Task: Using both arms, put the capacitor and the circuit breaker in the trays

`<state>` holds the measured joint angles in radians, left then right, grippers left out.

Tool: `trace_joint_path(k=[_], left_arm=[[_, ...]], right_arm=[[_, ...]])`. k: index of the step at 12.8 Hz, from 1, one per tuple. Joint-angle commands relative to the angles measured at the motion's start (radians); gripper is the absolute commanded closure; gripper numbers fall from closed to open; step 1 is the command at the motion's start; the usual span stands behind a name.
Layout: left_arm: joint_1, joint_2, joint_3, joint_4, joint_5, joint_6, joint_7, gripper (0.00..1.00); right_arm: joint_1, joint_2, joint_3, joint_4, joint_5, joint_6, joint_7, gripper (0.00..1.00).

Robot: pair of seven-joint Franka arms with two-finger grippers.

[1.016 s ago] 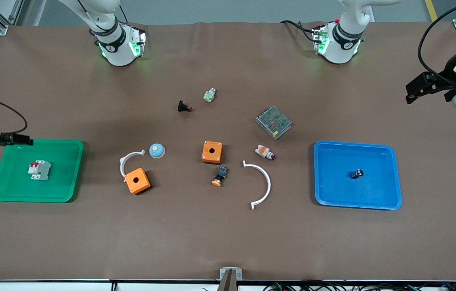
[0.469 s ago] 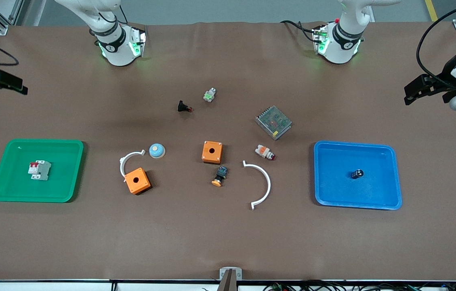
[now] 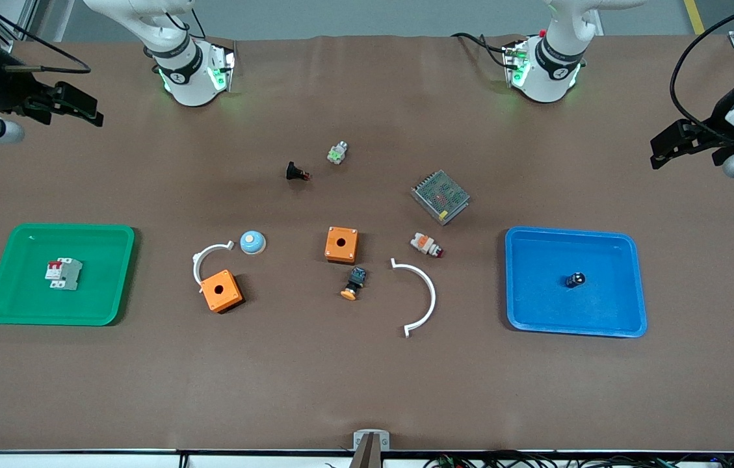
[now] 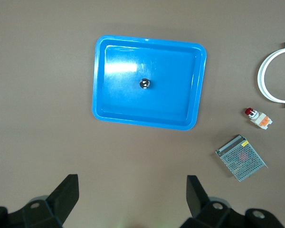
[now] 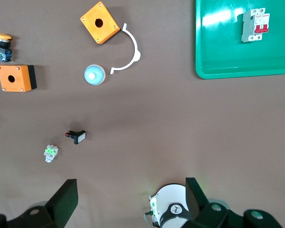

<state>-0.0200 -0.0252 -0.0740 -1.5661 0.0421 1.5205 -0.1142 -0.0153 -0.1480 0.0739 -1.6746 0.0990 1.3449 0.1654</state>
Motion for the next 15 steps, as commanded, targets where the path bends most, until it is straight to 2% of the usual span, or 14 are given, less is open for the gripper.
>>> trace_joint_path(k=[1, 6, 10, 12, 15], left_arm=[[0.0, -0.013, 0.007, -0.005, -0.007, 0.001, 0.019, 0.0], [0.002, -0.015, 0.011, -0.009, -0.011, 0.003, 0.011, 0.0], [0.002, -0.035, 0.008, -0.04, -0.022, 0.006, -0.004, 0.0], [0.002, -0.082, 0.007, -0.113, -0.039, 0.065, -0.005, 0.0], [-0.006, -0.081, 0.005, -0.109, -0.045, 0.067, -0.002, 0.0]], right_arm=[[-0.011, -0.021, -0.019, -0.005, 0.022, 0.026, 0.002, 0.0], [-0.098, 0.028, -0.022, 0.064, 0.016, 0.107, -0.004, 0.0], [-0.092, 0.068, -0.019, 0.099, -0.014, 0.241, -0.009, 0.0], [-0.089, 0.1, -0.017, 0.125, -0.038, 0.263, -0.085, 0.0], [-0.087, 0.149, -0.017, 0.19, -0.047, 0.266, -0.109, 0.0]])
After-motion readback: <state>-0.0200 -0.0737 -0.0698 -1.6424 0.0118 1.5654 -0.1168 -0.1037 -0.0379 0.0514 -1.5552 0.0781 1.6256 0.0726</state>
